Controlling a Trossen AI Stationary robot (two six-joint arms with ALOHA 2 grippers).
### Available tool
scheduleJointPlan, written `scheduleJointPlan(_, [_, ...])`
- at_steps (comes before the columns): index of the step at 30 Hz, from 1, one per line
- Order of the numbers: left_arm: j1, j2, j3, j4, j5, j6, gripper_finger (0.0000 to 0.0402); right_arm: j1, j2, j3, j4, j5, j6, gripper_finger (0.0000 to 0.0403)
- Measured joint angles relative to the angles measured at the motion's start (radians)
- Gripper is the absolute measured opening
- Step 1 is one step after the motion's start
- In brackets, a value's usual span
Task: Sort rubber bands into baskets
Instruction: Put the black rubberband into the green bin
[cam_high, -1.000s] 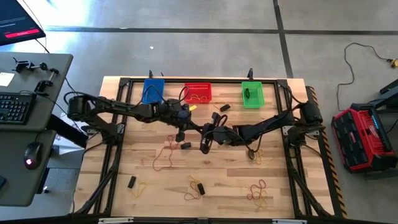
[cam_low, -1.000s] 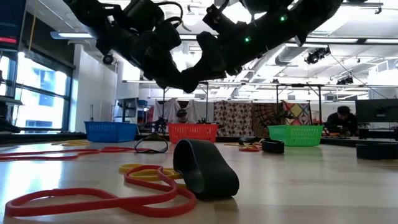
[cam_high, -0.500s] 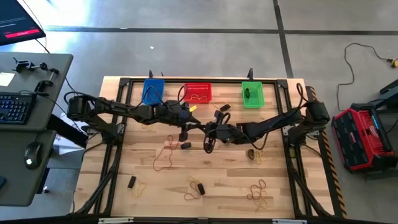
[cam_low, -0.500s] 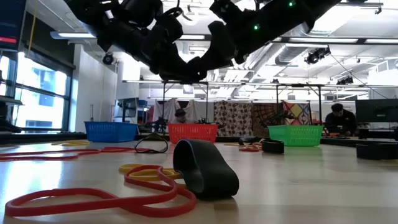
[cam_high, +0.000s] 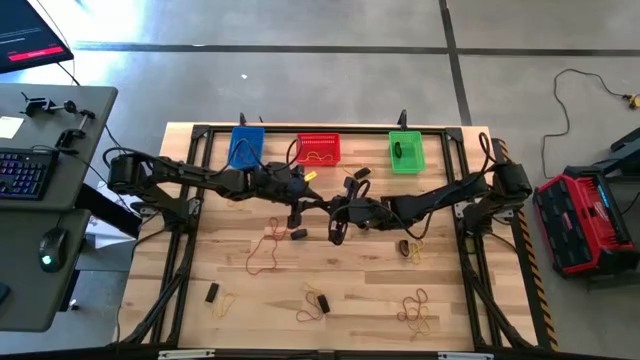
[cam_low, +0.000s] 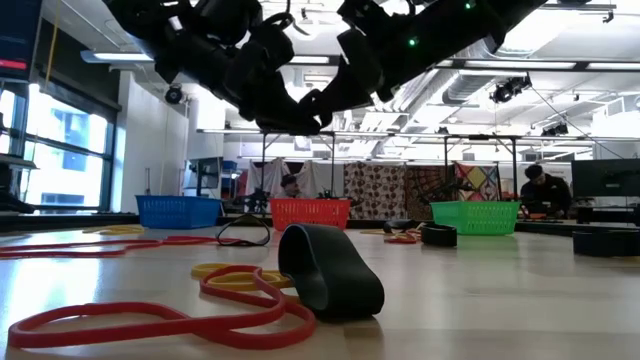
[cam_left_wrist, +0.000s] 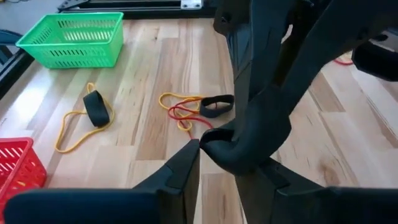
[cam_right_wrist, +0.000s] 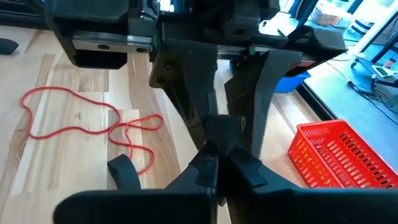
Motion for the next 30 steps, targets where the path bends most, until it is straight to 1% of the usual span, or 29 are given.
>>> scheduleJointPlan(2, [-0.002,0.001,-0.002,-0.018,0.031,0.012,0.0081,-0.001,-0.002,0.001,0.012,0.018,0.000,0.0000])
scheduleJointPlan(5, [-0.005,0.002,-0.002,-0.054,0.042,0.018,0.0083,-0.006,-0.007,0.002,0.013,0.020,0.000,0.0000])
scheduleJointPlan(12, [-0.011,0.002,-0.002,-0.080,0.026,0.019,0.0116,-0.003,-0.053,0.002,-0.018,0.005,0.000,0.0000])
scheduleJointPlan(16, [-0.008,0.002,-0.002,-0.070,0.019,0.071,0.0123,-0.004,-0.105,0.002,-0.110,0.079,-0.002,0.0000])
scheduleJointPlan(18, [-0.008,0.002,-0.018,-0.004,0.019,0.086,0.0121,-0.009,-0.136,0.002,-0.163,0.113,0.001,0.0000])
scheduleJointPlan(21, [0.002,0.002,-0.075,0.133,0.036,0.084,0.0109,-0.027,-0.176,0.002,-0.248,0.116,0.023,0.0000])
scheduleJointPlan(23, [0.018,0.002,-0.119,0.221,0.071,0.059,0.0097,-0.049,-0.195,0.002,-0.307,0.126,0.029,0.0000])
scheduleJointPlan(25, [0.031,0.002,-0.157,0.300,0.079,0.031,0.0085,-0.078,-0.205,0.002,-0.366,0.138,0.053,0.0000])
scheduleJointPlan(30, [0.055,0.000,-0.222,0.403,0.079,0.006,0.0059,-0.164,-0.212,0.002,-0.513,0.161,0.105,0.0000])
